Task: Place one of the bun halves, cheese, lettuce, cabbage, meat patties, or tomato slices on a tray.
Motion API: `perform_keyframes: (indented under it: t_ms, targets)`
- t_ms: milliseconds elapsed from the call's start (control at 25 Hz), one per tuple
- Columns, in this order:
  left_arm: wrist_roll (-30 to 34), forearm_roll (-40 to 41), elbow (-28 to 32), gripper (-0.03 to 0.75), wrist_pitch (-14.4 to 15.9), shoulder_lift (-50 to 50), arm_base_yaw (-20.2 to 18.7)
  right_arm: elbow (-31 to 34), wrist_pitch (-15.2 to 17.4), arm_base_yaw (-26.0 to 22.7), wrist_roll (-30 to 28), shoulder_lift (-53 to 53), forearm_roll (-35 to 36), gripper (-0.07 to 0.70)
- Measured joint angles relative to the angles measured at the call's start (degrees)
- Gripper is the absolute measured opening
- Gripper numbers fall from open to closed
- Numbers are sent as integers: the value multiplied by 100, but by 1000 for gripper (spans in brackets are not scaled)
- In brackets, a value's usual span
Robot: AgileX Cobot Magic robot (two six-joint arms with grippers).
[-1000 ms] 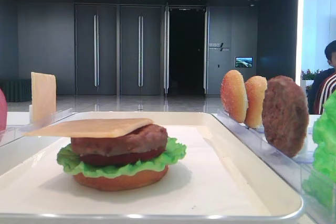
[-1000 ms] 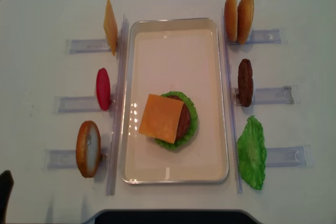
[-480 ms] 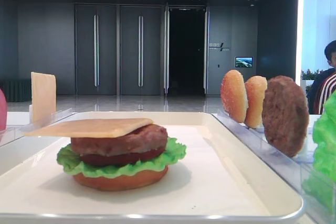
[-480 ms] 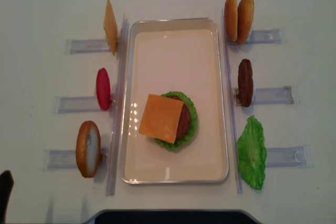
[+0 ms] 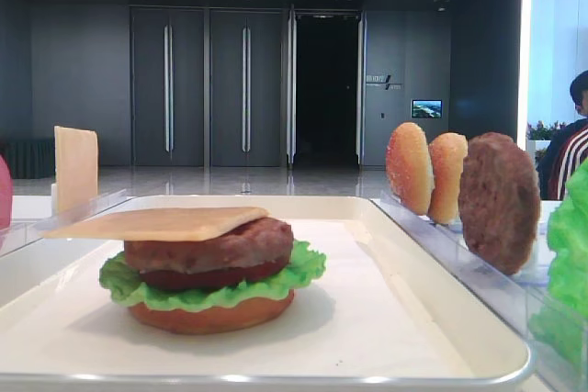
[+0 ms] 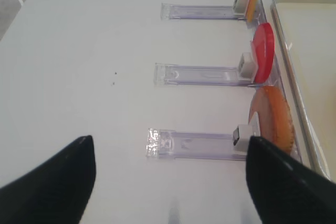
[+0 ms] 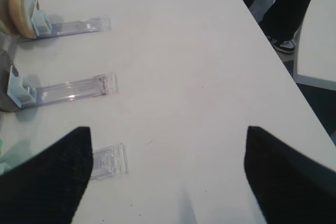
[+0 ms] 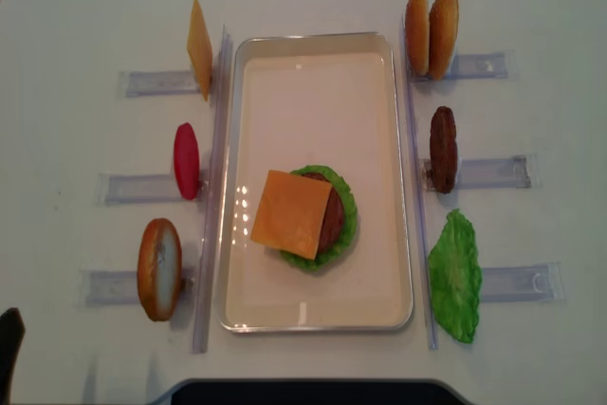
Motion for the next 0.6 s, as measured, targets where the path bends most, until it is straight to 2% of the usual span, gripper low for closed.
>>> perform_keyframes:
  t_ms: [600]
  targets:
    - [0,0,0,692,0,0,0,0,0,0,0,0,0,587]
